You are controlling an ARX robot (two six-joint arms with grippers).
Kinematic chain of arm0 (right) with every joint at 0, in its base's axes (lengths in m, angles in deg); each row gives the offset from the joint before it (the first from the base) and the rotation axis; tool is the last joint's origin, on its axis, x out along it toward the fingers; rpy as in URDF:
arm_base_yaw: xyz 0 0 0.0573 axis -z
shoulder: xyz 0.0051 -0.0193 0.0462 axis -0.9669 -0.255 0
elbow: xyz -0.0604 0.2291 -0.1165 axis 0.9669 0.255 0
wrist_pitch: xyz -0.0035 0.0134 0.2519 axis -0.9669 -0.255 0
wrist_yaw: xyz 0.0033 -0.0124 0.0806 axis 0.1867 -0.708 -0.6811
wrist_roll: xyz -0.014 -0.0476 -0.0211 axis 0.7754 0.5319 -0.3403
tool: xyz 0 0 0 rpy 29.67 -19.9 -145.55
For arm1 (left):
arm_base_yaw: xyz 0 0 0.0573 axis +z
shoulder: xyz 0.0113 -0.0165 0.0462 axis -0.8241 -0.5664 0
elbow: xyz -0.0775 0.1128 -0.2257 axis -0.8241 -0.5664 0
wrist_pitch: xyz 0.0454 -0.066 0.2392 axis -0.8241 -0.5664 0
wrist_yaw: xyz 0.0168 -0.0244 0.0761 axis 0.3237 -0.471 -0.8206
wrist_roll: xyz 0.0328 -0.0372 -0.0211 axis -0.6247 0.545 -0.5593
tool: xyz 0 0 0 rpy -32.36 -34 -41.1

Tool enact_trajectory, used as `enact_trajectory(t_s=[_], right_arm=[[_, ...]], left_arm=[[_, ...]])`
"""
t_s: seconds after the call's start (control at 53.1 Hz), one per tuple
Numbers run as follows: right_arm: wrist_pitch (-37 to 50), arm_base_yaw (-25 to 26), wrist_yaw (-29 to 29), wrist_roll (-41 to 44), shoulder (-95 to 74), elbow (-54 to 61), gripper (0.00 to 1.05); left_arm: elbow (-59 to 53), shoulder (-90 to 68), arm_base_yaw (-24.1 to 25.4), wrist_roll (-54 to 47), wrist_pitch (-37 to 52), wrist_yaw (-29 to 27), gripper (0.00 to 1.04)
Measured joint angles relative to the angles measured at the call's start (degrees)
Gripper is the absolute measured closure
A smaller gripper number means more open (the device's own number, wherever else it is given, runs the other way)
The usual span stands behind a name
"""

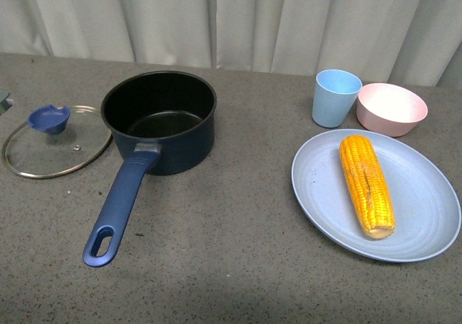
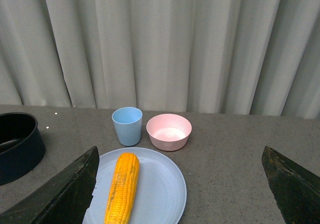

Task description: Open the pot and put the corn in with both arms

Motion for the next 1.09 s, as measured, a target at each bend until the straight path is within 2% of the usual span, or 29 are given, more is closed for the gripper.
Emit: enact_trajectory(t_s=[0.32, 0.433, 0.584, 0.754, 0.773, 0.829, 0.905, 0.98, 1.093], right_arm=[[0.0, 0.0, 0.0, 0.0, 0.0, 0.0, 0.09], [0.0, 0.0, 0.0, 0.0, 0.0, 0.0, 0.09], [0.0, 0.0, 0.0, 0.0, 0.0, 0.0, 0.09], [0.0, 0.0, 0.0, 0.0, 0.0, 0.0, 0.09], [-0.3, -0.2, 1.0, 0.7, -0.2, 0.0, 0.09], [-4.8, -2.4, 9.6, 6.1, -3.1, -1.5, 0.09], [-4.8, -2.6, 11.3, 9.1, -7.1, -2.0, 0.09], [-1.1, -2.7, 10.3, 10.3, -14.0, -2.8, 0.09], [10.5, -3.1, 8.0, 9.4, -31.7, -5.8, 0.09]], left_arm=[[0.0, 4.8, 0.0, 0.0, -4.9, 0.0, 1.01], [0.0, 12.1, 0.0, 0.0, -13.9, 0.0, 1.01], [0.0, 14.3, 0.0, 0.0, -14.8, 0.0, 0.99], [0.0, 14.4, 0.0, -0.1, -14.8, 0.0, 0.71], [0.0, 14.4, 0.0, -0.1, -14.8, 0.0, 0.67], [0.0, 14.4, 0.0, -0.1, -14.8, 0.0, 0.55], [0.0, 14.4, 0.0, -0.1, -14.8, 0.0, 0.42], [0.0, 14.4, 0.0, -0.1, -14.8, 0.0, 0.31], [0.0, 14.4, 0.0, -0.1, -14.8, 0.0, 0.1]])
